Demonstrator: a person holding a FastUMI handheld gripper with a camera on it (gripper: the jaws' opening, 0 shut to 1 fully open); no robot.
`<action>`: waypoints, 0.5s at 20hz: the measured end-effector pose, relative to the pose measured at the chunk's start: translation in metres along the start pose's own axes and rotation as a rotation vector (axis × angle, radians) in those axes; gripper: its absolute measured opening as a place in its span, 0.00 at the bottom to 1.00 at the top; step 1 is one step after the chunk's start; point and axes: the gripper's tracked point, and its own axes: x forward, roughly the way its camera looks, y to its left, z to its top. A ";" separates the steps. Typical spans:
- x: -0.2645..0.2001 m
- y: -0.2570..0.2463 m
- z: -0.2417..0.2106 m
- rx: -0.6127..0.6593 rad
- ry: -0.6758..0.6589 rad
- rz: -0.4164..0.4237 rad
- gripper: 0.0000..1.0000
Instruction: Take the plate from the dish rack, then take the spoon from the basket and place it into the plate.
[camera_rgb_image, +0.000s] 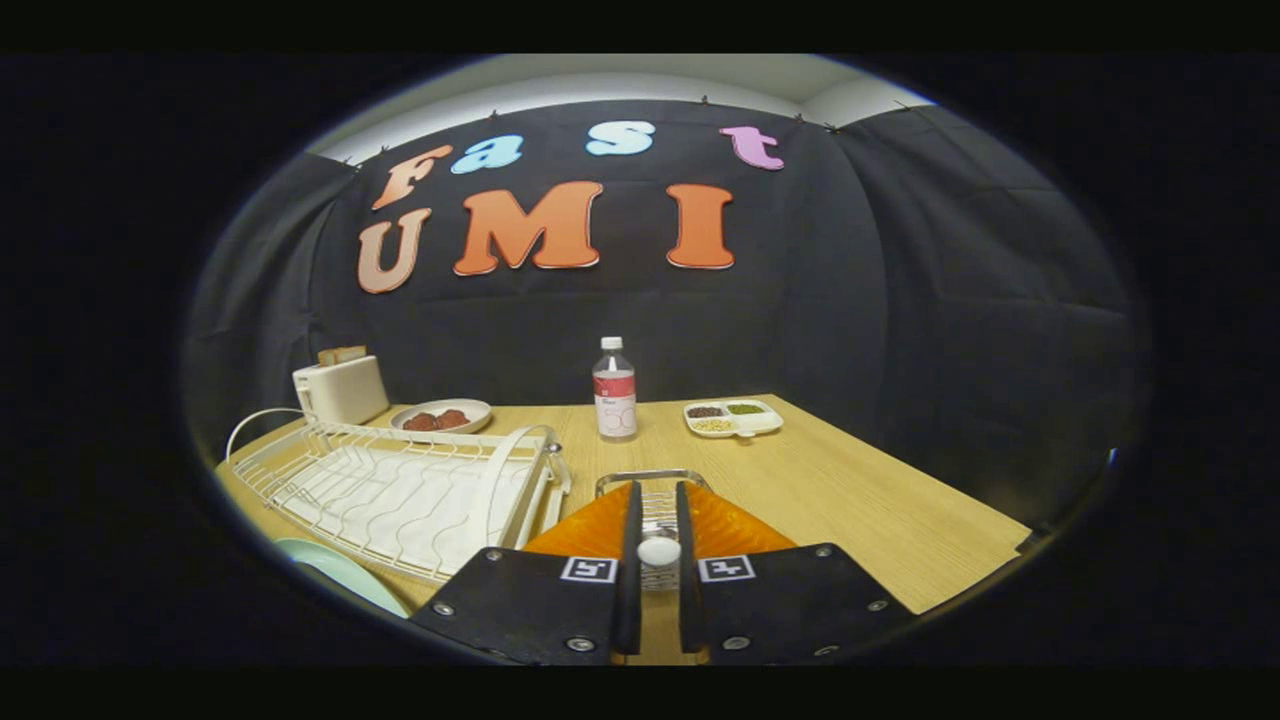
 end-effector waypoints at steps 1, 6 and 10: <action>-0.003 -0.001 0.001 -0.009 -0.002 -0.005 0.13; -0.015 -0.003 0.019 -0.039 -0.020 -0.023 0.12; -0.034 -0.008 0.044 -0.049 -0.060 -0.037 0.12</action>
